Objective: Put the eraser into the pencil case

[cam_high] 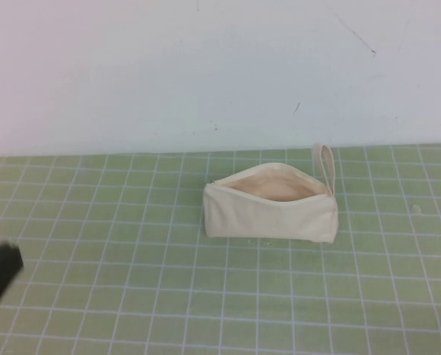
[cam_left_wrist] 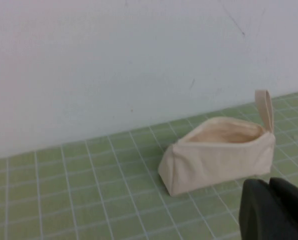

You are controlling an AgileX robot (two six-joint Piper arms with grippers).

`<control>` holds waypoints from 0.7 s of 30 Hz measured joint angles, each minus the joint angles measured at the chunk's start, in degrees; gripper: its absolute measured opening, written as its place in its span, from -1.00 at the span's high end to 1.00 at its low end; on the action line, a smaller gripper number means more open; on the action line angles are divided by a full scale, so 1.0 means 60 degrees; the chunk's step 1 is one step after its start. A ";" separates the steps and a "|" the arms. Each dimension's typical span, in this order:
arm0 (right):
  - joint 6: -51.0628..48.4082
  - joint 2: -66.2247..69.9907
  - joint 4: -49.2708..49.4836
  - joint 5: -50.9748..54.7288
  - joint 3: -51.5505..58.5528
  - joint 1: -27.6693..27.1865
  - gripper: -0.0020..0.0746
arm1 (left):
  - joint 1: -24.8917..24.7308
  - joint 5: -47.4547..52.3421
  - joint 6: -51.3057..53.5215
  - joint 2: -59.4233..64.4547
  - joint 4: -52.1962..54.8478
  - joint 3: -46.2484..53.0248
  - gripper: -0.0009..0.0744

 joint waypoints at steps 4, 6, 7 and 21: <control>0.0000 0.0000 0.0000 0.0000 0.0000 0.0000 0.95 | 0.0000 -0.0065 -0.0056 -0.0423 -0.0466 0.0831 0.98; 0.0000 0.0000 0.0000 0.0000 0.0000 0.0000 0.95 | 0.0000 -0.0105 -0.0071 -0.0438 -0.0528 0.1175 0.98; 0.0000 0.0000 0.0000 0.0000 0.0000 0.0000 0.95 | 0.0000 -0.0105 -0.0071 -0.0438 -0.0550 0.1309 0.98; 0.0000 0.0000 0.0000 0.0000 0.0000 -0.0005 0.95 | 0.0467 -0.0230 -0.0093 -0.1048 -0.0681 0.3613 0.98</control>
